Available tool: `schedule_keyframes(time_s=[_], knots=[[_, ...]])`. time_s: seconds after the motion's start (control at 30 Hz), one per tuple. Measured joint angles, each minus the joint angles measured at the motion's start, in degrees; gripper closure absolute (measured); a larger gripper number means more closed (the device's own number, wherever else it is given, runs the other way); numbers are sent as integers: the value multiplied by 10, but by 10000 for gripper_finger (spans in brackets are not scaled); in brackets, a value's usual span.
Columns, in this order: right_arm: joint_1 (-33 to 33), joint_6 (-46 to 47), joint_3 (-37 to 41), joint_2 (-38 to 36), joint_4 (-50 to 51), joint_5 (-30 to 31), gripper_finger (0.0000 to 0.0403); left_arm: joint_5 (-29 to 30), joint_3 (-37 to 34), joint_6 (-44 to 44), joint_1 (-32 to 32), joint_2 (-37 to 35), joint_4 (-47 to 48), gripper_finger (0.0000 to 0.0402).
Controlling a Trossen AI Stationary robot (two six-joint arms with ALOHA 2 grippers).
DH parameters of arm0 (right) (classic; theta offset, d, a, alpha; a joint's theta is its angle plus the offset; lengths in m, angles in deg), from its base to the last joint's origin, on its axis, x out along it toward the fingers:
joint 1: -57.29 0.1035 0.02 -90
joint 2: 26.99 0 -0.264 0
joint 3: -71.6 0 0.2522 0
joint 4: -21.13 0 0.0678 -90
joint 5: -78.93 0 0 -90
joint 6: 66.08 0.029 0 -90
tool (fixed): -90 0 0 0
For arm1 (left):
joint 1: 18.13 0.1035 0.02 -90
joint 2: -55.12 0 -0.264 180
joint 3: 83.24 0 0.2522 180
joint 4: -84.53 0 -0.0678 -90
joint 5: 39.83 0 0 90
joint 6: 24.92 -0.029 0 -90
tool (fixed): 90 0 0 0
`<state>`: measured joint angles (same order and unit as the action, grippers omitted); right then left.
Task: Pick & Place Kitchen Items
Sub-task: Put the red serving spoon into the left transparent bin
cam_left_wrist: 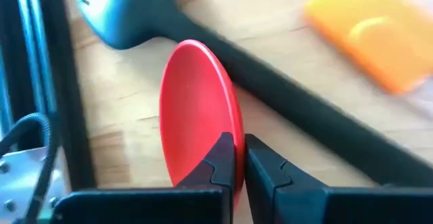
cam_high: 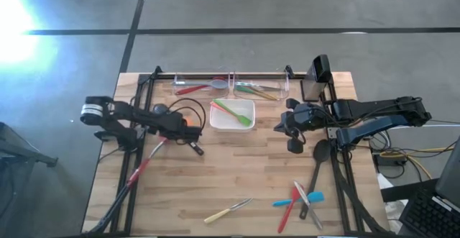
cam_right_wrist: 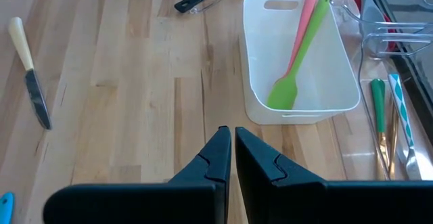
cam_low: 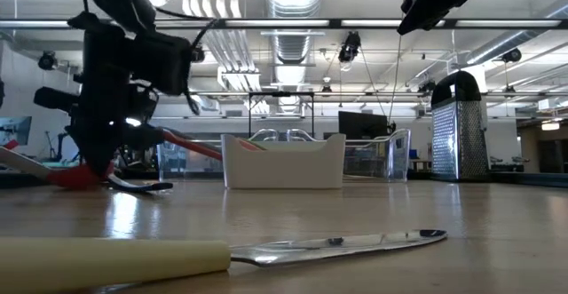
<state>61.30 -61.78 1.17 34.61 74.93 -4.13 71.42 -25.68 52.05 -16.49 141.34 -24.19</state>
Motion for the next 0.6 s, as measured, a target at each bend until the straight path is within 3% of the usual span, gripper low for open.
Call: schedule_keyframes(time_s=[0.37,0.6], knots=[[0,0,0,0,0,1,385,24,33,-25,-20,-53,21,385],[0,-2,0,0,-1,1,385,49,84,-98,-22,-72,20,385]])
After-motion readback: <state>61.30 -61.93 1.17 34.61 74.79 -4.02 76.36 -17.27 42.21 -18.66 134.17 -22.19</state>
